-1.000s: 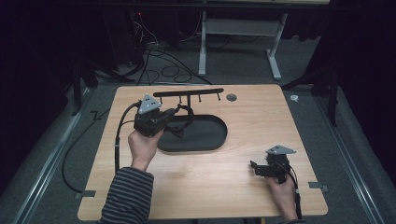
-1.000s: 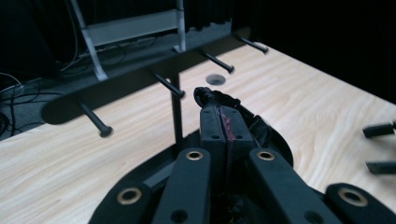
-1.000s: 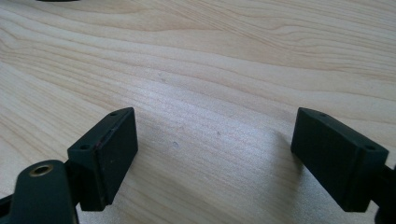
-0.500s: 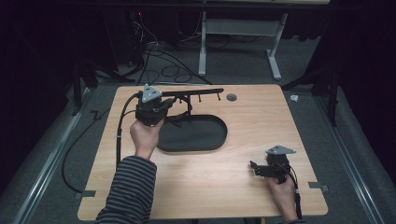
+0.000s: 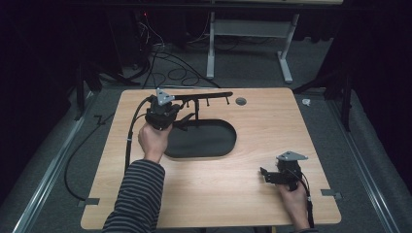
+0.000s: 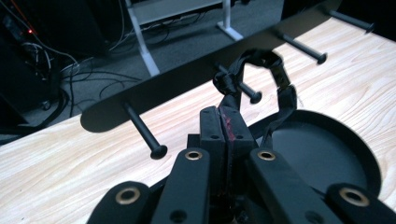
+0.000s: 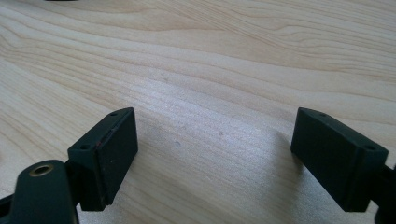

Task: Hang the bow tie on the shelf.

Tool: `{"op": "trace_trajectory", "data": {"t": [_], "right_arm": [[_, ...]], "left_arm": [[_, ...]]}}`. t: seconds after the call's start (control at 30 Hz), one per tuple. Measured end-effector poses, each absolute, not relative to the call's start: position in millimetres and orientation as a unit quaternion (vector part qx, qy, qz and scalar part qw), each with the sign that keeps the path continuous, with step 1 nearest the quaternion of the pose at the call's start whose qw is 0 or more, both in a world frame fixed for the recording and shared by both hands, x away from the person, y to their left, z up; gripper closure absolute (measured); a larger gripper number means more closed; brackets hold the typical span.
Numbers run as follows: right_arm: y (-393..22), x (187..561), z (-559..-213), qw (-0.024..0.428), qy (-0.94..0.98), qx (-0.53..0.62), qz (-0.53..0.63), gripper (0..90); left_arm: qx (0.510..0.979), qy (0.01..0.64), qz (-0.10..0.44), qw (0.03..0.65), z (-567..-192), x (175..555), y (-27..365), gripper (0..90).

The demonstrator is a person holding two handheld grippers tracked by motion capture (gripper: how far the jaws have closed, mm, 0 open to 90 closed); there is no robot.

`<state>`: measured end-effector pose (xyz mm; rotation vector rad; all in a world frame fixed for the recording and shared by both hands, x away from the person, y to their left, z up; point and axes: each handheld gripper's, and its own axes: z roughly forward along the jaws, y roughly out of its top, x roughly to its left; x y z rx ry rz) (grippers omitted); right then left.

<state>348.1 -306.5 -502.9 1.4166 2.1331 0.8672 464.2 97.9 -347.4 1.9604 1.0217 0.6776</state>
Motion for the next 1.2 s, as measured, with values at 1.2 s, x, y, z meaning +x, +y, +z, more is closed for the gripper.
{"op": "trace_trajectory", "data": {"t": [1.2], "right_arm": [[-306.5,348.1,-502.9,0.217,0.77,0.511,0.313,15.8]], "left_arm": [[0.797,0.405,0.243,0.376,-363.7,460.6,93.7,73.6]]}}
